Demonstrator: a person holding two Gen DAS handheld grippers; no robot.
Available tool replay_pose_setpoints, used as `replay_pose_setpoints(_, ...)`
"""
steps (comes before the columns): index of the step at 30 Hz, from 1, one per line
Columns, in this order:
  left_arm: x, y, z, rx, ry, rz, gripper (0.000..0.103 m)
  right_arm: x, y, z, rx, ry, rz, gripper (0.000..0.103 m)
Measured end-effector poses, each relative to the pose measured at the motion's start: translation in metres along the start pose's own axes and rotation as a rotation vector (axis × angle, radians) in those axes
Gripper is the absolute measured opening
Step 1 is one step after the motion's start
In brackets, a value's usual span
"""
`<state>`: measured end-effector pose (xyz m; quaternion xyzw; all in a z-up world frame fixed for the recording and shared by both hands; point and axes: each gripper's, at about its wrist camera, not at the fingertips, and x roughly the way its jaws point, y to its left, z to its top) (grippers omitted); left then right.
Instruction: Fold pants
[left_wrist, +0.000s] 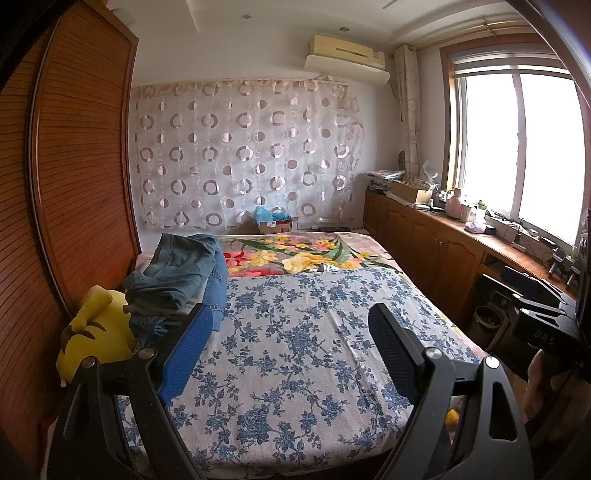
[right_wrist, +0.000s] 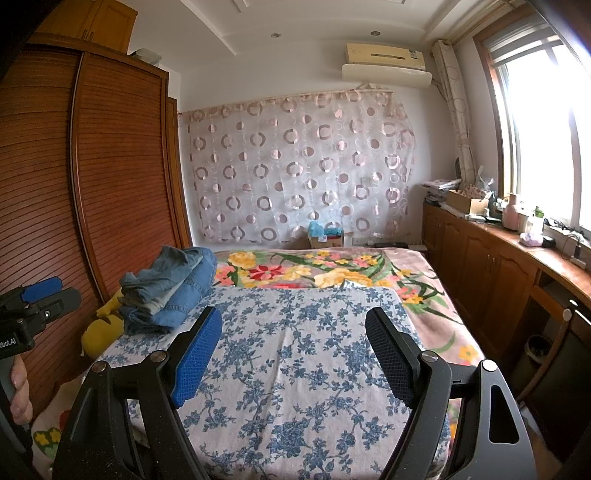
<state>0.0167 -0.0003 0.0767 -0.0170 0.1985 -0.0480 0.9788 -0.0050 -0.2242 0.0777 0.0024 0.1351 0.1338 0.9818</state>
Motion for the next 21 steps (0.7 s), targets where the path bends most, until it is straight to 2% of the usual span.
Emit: replay_pose_setpoints(21, 0.0000, -0.0012, 0.0004, 0.001, -0.001, 0.002, 0.087, -0.0011, 0.0013, 0.0015, 0.002, 0.002, 0.000, 0.082)
